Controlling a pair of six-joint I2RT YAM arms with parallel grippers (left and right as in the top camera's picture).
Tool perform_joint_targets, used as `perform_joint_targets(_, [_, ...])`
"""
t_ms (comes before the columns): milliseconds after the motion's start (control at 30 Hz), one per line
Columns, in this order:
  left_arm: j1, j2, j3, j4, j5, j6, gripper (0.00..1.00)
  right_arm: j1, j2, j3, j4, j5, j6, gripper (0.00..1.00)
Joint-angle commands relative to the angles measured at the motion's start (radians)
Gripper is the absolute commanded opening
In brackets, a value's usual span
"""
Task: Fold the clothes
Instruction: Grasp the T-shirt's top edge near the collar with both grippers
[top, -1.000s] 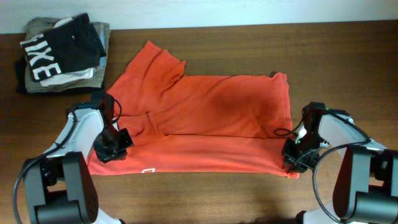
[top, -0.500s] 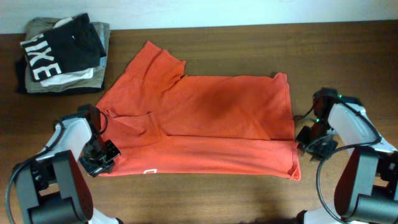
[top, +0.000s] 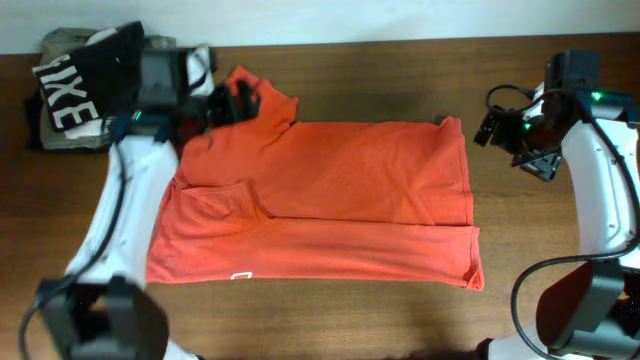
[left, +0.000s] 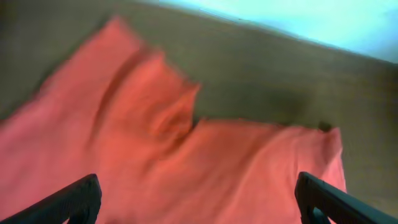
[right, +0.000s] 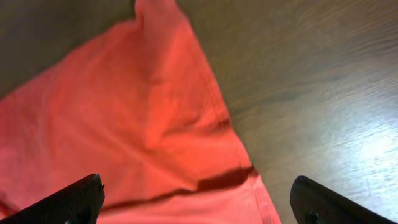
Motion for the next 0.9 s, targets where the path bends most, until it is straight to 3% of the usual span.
perform_joint_targets(0, [-0.073, 0.263, 0.371, -0.138, -0.078, 0.106, 0.99, 0.036, -0.009, 0.015, -0.017, -0.02, -0.048, 0.99])
perform_joint_targets(33, [-0.101, 0.425, 0.559, -0.188, -0.106, 0.156, 0.99, 0.045, -0.009, 0.015, -0.024, -0.02, -0.048, 0.99])
perform_joint_targets(100, [-0.117, 0.561, 0.659, -0.174, -0.163, 0.163, 0.99, 0.055, -0.009, 0.015, -0.036, -0.02, -0.065, 0.99])
perform_joint_targets(167, [-0.13, 0.668, 0.666, -0.101, -0.175, 0.174, 0.99, 0.058, -0.009, 0.015, -0.053, -0.02, -0.075, 0.99])
perform_joint_targets(300, [-0.172, 0.761, 0.666, -0.066, -0.453, 0.172, 0.99, 0.058, -0.009, 0.015, -0.088, -0.019, -0.093, 0.99])
perform_joint_targets(600, [-0.075, 0.787, 0.665, -0.023, -0.38, 0.204, 0.97, 0.058, -0.009, -0.006, -0.129, -0.019, -0.092, 0.99])
perform_joint_targets(867, [-0.075, 0.857, 0.665, 0.008, -0.358, 0.227, 0.93, 0.058, -0.009, -0.047, -0.121, -0.015, -0.092, 0.99])
